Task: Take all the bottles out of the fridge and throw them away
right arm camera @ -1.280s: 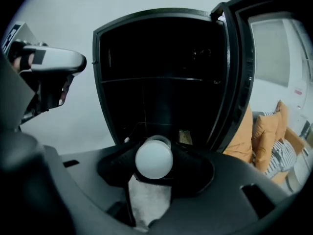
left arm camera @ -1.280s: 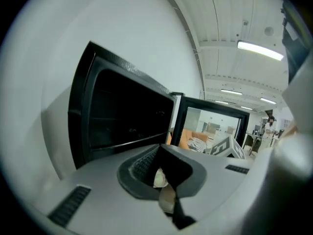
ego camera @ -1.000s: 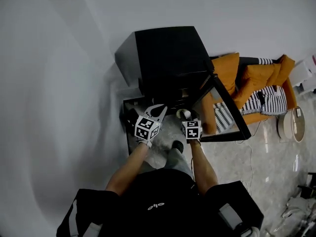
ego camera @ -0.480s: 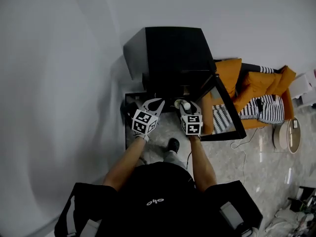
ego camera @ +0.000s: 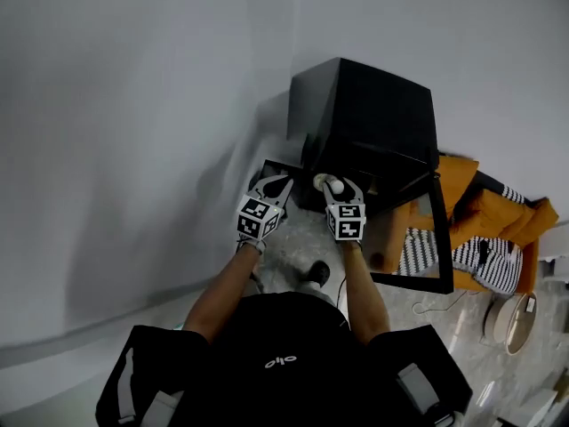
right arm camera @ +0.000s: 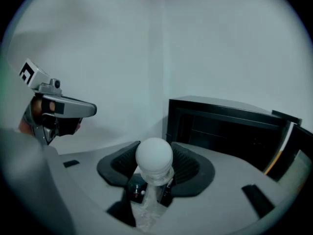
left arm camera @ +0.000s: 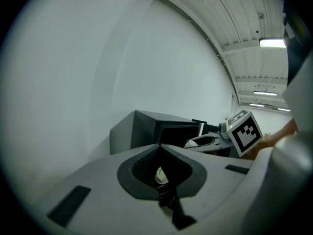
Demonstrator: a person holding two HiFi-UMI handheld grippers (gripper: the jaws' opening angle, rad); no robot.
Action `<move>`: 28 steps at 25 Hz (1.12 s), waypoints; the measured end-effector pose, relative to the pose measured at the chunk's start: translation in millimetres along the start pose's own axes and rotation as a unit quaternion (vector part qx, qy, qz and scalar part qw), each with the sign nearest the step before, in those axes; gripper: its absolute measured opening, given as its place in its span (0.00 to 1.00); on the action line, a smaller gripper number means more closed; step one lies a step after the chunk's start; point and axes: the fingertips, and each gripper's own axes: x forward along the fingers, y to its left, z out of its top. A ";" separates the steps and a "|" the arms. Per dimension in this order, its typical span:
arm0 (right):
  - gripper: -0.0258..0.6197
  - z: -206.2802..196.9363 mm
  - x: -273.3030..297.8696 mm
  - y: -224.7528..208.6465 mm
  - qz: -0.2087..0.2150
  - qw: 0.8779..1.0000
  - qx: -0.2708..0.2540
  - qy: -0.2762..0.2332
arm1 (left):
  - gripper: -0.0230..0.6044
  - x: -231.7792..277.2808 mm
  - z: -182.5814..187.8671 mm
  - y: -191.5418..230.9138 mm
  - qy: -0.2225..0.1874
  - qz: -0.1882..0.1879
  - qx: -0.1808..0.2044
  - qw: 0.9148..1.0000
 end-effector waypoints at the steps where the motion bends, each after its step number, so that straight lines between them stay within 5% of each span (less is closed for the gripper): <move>1: 0.35 4.5 5.9 11.9 0.014 1.000 -0.007 -0.001 | 0.05 -10.0 -0.8 8.9 -0.002 0.015 -0.004 1.000; 14: 0.35 33.6 47.0 124.6 0.135 0.988 -0.071 0.000 | 0.05 -99.9 -3.5 77.6 -0.024 0.133 -0.034 0.990; 28: 0.35 27.1 73.3 142.6 0.154 0.984 -0.081 0.024 | 0.05 -78.8 -24.3 93.5 -0.006 0.112 -0.055 0.992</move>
